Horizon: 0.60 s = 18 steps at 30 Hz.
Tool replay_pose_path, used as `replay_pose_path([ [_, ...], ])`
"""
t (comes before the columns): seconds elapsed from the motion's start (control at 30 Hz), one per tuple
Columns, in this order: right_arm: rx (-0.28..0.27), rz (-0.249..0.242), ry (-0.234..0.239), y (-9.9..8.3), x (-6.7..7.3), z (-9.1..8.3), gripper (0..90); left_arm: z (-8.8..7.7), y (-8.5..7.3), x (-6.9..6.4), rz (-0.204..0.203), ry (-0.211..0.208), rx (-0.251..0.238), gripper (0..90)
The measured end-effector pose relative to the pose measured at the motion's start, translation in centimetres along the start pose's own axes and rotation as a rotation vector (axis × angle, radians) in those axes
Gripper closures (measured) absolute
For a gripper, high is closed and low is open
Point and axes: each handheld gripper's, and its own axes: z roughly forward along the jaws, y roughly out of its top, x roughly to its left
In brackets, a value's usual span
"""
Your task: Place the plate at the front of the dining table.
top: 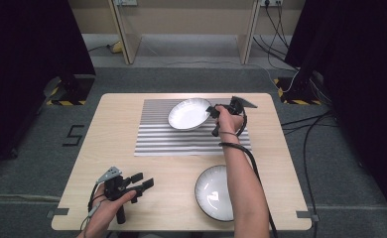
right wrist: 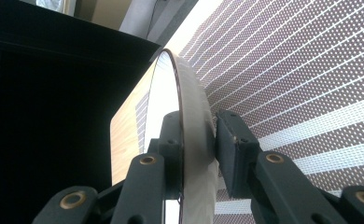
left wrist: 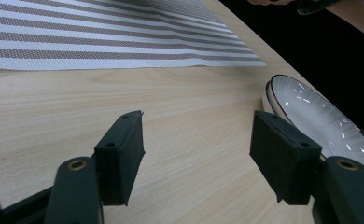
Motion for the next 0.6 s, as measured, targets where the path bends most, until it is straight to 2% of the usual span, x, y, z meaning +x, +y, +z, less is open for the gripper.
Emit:
replay_pose_path([
  [0.33,0.005,-0.01,-0.027,-0.4,-0.2,0.8,71.6,0.0,0.0,0.1,0.001,-0.002,0.002,34.5],
  [0.47,0.014,-0.029,-0.042,-0.5,-0.3,1.2,71.2,0.0,0.0,0.1,-0.001,-0.003,0.0,34.5],
  [0.6,0.016,-0.031,-0.04,-0.5,-0.3,1.2,71.2,0.0,0.0,0.1,0.0,-0.003,-0.001,34.5],
])
